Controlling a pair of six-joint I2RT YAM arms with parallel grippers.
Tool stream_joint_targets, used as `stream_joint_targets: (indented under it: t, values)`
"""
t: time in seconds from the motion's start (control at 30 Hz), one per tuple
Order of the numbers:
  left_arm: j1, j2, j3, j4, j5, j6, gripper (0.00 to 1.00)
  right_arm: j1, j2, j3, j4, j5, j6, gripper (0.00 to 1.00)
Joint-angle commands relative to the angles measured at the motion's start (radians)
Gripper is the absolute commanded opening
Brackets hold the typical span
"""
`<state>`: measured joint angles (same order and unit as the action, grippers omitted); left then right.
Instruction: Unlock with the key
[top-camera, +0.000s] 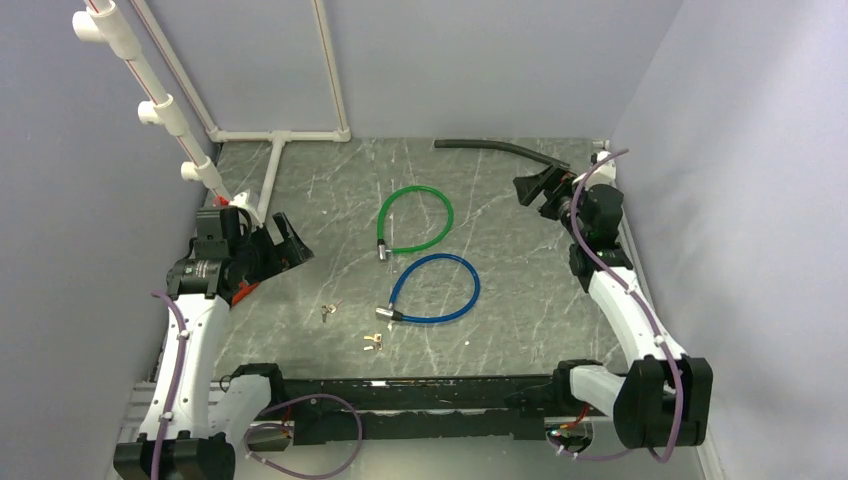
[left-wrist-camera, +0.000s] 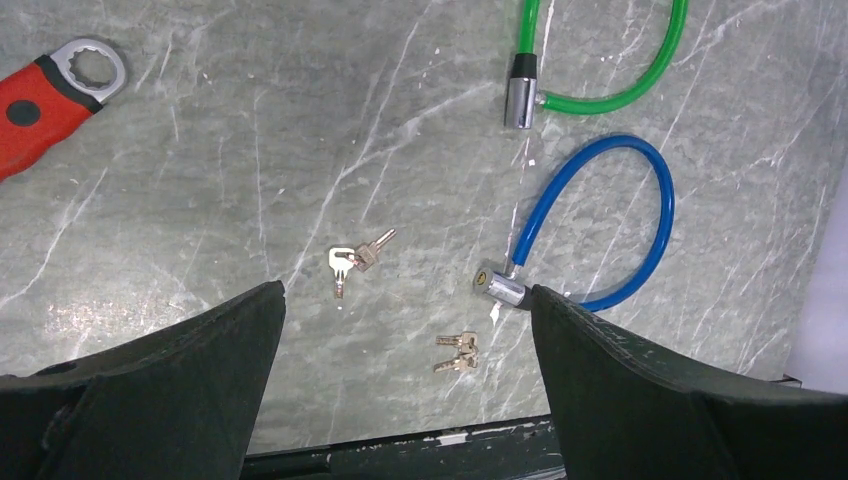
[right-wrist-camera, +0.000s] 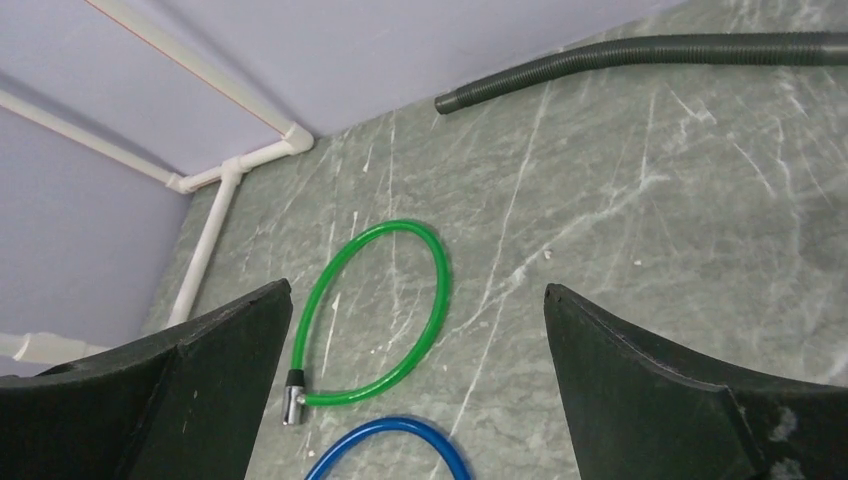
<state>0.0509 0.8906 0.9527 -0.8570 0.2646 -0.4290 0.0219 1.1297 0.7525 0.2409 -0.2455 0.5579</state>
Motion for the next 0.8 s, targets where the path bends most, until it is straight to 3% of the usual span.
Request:
stream_joint_targets:
  t: [0.0, 0.1, 0.23, 0.43, 0.6, 0.77]
  values:
    - [0.0, -0.016, 0.001, 0.032, 0.02, 0.021, 0.98, -0.001, -0.077, -0.026, -0.066, 0.063, -0.011, 1.0]
    - [-0.001, -0.02, 0.001, 0.029, 0.015, 0.021, 0.98, 0.02, -0.098, 0.009, -0.157, 0.083, -0.044, 1.0]
    - [0.0, -0.044, -0.005, 0.038, 0.019, 0.019, 0.98, 0.155, -0.076, 0.122, -0.355, 0.29, -0.097, 1.0]
    - [0.0, -0.043, -0.008, 0.041, 0.024, 0.021, 0.97, 0.374, -0.036, 0.181, -0.391, 0.369, -0.088, 1.0]
    - [0.0, -0.053, -0.022, 0.052, 0.006, 0.014, 0.95, 0.529, 0.155, 0.346, -0.571, 0.498, 0.024, 1.0]
    - [-0.003, -0.037, -0.022, 0.052, 0.013, 0.016, 0.93, 0.673, 0.364, 0.46, -0.586, 0.535, 0.069, 1.0]
